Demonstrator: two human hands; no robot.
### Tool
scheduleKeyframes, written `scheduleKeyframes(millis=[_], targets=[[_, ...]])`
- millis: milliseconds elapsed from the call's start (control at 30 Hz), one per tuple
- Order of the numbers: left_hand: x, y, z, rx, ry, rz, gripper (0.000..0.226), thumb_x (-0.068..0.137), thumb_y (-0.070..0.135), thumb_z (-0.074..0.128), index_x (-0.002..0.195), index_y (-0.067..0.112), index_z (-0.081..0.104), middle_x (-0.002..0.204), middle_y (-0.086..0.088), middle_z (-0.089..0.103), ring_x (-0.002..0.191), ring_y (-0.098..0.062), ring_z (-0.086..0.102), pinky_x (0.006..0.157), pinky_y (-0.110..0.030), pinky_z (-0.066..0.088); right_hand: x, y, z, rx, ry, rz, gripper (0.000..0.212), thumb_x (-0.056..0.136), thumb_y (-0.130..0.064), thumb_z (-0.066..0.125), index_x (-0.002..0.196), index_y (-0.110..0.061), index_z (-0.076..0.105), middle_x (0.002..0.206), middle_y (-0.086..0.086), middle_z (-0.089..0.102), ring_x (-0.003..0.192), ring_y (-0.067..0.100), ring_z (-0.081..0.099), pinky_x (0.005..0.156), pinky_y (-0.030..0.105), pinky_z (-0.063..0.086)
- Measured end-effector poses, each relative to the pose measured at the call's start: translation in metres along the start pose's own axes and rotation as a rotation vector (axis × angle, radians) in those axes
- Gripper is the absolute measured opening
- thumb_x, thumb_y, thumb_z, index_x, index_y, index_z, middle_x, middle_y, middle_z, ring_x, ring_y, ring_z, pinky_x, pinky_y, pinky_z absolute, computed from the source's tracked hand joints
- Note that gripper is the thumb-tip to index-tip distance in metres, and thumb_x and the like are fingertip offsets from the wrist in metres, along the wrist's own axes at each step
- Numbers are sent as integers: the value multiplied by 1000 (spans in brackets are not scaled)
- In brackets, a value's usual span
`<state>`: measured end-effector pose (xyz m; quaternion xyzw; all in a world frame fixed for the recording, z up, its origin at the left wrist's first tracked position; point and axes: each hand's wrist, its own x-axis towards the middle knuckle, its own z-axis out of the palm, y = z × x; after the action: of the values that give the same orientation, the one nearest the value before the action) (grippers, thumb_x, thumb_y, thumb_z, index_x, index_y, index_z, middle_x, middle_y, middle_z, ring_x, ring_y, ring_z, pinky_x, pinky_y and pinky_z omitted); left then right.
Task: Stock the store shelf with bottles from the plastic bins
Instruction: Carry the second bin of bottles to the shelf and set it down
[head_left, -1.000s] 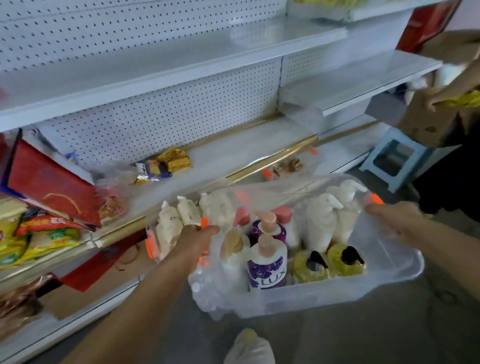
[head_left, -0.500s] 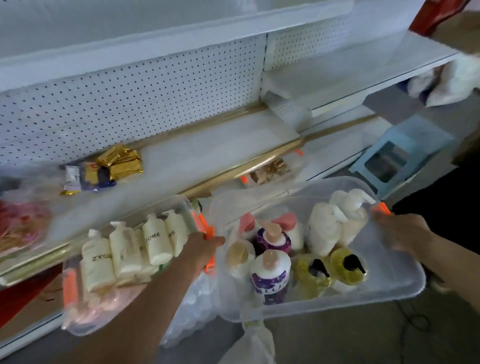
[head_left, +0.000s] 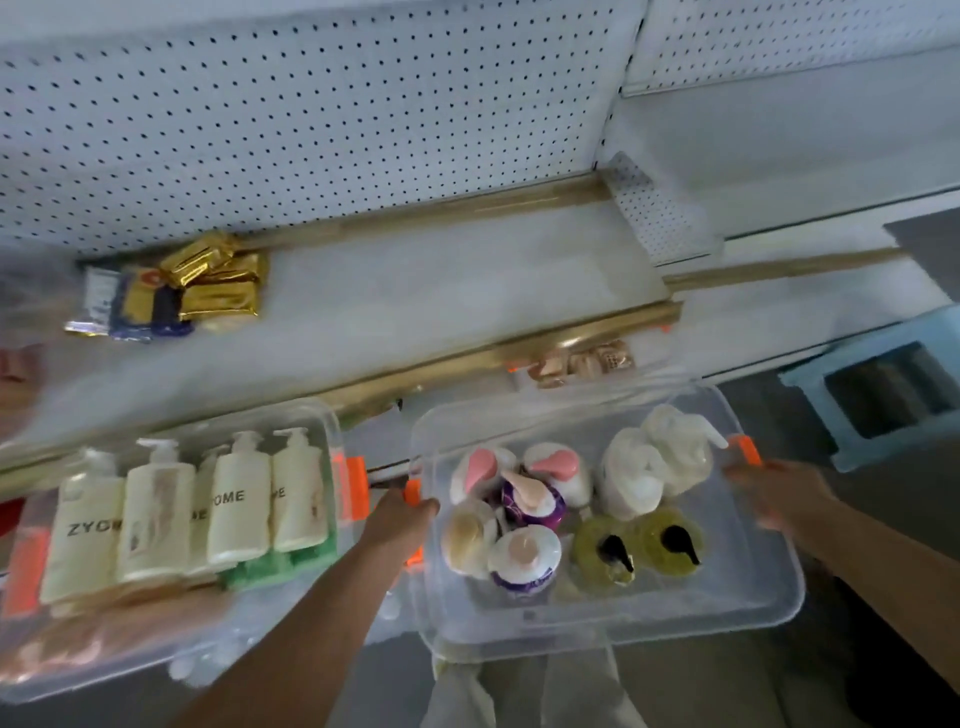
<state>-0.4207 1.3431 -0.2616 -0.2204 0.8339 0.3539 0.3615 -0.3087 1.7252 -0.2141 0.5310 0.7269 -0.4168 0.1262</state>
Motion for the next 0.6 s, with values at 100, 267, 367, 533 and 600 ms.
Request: scheduleKeyframes(millis=[100,267,367,533,600], targets=[[26,3,19,-36,37,-85,30,89,26,59,111,5,55,105,-18,63,96,-34,61,83,-38,50,43,-9,21,-31,-57,50,21,88,-20,68,97,-1,65,77,12,62,69,27,59,68,38,51],[75,-4,50,-116,75,-208,19,90,23,60,100,11,51,83,-10,55,76,-26,56,74,-37,49,111,-16,65,-97,-173,15,15,90,-9,63,99,2,66,89,21,62,79,31,58,74,42,49],[107,-15,66,-154,79,-247,14,91,22,61,95,14,51,84,-10,56,80,-28,58,79,-41,51,151,-10,94,-108,-247,50,23,92,-8,61,106,10,64,76,16,56,63,22,51,57,32,40],[160,-26,91,-195,72,-285,19,91,20,62,103,9,53,95,-15,58,92,-32,59,92,-49,51,210,9,140,-34,-186,75,27,84,-5,70,107,7,63,72,11,53,64,19,49,58,35,46],[178,-29,100,-193,66,-312,29,90,21,63,113,7,53,107,-18,59,101,-35,60,95,-51,50,228,17,154,-25,-174,77,27,81,-4,72,105,6,64,77,14,55,68,22,52,63,38,49]])
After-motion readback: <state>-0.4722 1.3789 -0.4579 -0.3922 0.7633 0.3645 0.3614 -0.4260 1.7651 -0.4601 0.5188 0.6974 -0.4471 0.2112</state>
